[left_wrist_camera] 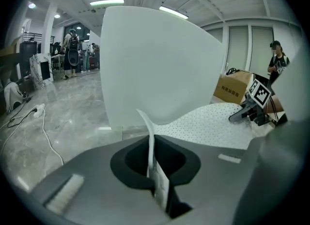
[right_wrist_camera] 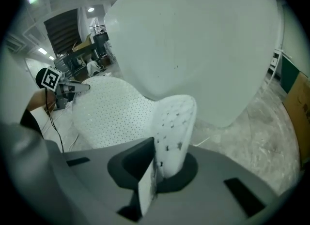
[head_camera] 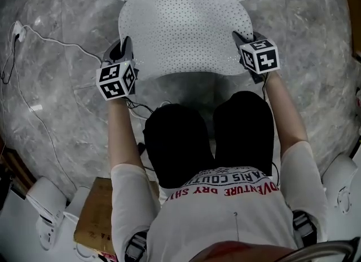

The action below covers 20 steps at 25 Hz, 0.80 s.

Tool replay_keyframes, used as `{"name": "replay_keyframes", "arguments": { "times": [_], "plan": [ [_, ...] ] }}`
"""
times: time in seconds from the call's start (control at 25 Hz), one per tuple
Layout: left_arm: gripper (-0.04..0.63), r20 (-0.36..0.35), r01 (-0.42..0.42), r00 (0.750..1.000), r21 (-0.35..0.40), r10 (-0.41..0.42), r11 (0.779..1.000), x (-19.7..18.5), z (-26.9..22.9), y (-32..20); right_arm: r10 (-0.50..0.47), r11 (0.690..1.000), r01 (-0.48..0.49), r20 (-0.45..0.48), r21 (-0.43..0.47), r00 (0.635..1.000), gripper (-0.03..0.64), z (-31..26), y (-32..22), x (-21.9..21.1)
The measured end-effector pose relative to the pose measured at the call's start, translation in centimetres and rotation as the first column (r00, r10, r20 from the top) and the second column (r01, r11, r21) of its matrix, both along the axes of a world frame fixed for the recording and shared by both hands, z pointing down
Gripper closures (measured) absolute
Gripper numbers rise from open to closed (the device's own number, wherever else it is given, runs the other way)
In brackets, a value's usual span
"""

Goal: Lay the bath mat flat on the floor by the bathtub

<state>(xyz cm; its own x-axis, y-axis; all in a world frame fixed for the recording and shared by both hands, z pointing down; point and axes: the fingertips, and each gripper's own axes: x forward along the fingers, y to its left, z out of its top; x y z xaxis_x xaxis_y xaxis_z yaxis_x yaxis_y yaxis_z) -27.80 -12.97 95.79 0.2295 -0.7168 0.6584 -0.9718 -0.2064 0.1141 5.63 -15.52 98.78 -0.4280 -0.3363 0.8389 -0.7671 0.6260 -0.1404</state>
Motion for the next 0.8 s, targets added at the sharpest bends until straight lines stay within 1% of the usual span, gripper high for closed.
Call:
{"name": "replay_keyframes", "arguments": {
  "times": [0.24,0.52,0.6,0.68,0.8],
  "plan": [
    [0.575,0.049,-0.011,0.999,-0.042,0.013,0.999,-0.3,3.8,-0.7,-0.008,1.0,0.007,-0.075,-0.004,0.997,0.601,3.4,-0.6,0.5],
    [0.575,0.092,-0.028,0.995,-0.106,0.038,0.994,-0.6,7.5,-1.4,0.029,0.998,-0.036,-0.145,-0.05,0.989,0.601,7.7,-1.5,1.8],
    [0.575,0.104,-0.014,0.994,-0.135,0.028,0.991,-1.2,8.9,-1.6,0.048,0.996,-0.061,-0.174,-0.069,0.984,0.601,8.9,-1.7,2.6],
    [0.575,0.113,0.016,0.994,-0.184,0.005,0.983,-2.1,10.2,-1.6,0.08,0.991,-0.101,-0.21,-0.089,0.974,0.601,10.1,-1.8,3.7],
    [0.575,0.099,0.073,0.994,-0.236,-0.051,0.969,-3.2,11.6,-1.5,0.105,0.986,-0.132,-0.235,-0.101,0.966,0.601,11.2,-2.0,5.2]
  ]
}}
